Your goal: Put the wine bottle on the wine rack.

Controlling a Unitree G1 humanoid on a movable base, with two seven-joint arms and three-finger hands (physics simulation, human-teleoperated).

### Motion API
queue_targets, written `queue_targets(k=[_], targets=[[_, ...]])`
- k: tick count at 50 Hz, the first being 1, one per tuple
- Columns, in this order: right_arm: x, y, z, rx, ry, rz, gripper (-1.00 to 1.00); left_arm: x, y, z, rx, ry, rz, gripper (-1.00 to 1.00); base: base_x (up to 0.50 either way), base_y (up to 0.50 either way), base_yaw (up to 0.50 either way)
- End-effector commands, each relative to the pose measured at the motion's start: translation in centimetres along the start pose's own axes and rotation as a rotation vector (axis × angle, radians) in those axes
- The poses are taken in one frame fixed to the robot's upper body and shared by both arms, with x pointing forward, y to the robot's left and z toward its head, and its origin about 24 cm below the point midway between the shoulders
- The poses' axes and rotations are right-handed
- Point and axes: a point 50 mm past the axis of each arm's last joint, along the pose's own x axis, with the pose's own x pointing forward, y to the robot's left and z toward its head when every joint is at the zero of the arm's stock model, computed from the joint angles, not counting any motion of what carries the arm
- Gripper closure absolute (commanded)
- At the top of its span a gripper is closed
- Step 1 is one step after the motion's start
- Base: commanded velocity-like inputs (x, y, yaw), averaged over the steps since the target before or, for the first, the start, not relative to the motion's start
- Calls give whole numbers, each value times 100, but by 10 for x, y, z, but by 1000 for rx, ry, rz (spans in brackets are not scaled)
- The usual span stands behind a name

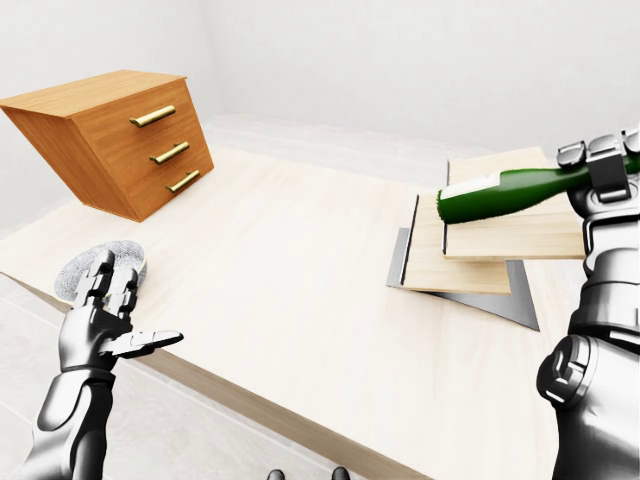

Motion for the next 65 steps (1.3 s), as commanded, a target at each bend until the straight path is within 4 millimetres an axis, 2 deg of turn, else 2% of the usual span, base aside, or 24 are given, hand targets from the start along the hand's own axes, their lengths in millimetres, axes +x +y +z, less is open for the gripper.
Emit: queue_targets(k=[1, 12, 13, 14, 16, 19, 28, 38, 45, 46, 47, 48, 49, 55, 65], targets=[[-1, -7, 1, 40, -10, -104, 100, 0, 0, 0, 1, 1, -2, -100, 0, 0, 0], [-3, -10, 6, 36, -20, -114, 100, 0, -1, 0, 0, 1, -3, -100, 0, 0, 0], [-4, -12, 6, 34, -18, -118, 84, 0, -1, 0, 0, 0, -3, -100, 0, 0, 0], [-4, -12, 6, 34, -18, -118, 84, 0, -1, 0, 0, 0, -3, -100, 0, 0, 0], [-4, -13, 5, 33, -16, -121, 61, 0, -1, 0, -2, 0, -3, -100, 0, 0, 0], [-5, -14, 5, 31, -14, -124, 56, 0, 0, -2, 0, 1, -2, -100, 0, 0, 0], [-6, -16, 8, 34, -24, -130, 59, 0, 0, -3, -1, 2, -2, -100, 0, 0, 0], [-8, -19, 12, 30, -31, -136, 53, 0, 0, -2, 0, 2, -2, -100, 0, 0, 0], [-9, -21, 13, 27, -33, -144, 10, 0, 0, -2, 1, 2, -1, -100, 0, 0, 0], [-9, -21, 13, 27, -33, -144, 10, 0, 0, -2, 1, 2, -1, -100, 0, 0, 0], [-9, -22, 14, 26, -34, -149, -12, 0, 0, -2, 0, 2, -1, -100, 0, 0, 0], [-10, -22, 14, 25, -34, -151, -55, 0, 0, -2, 0, 2, -1, -100, 0, 0, 0], [-10, -23, 14, 24, -35, -152, -62, 0, 0, -2, 0, 2, -1, -100, 0, 0, 0], [-11, -24, 17, 17, -37, -154, -71, 1, 0, -4, 1, 2, -2, -100, 0, 0, 0], [-12, -26, 23, 9, -50, -160, -68, 0, 1, -3, 0, 1, 0, -100, 0, 0, 0]])
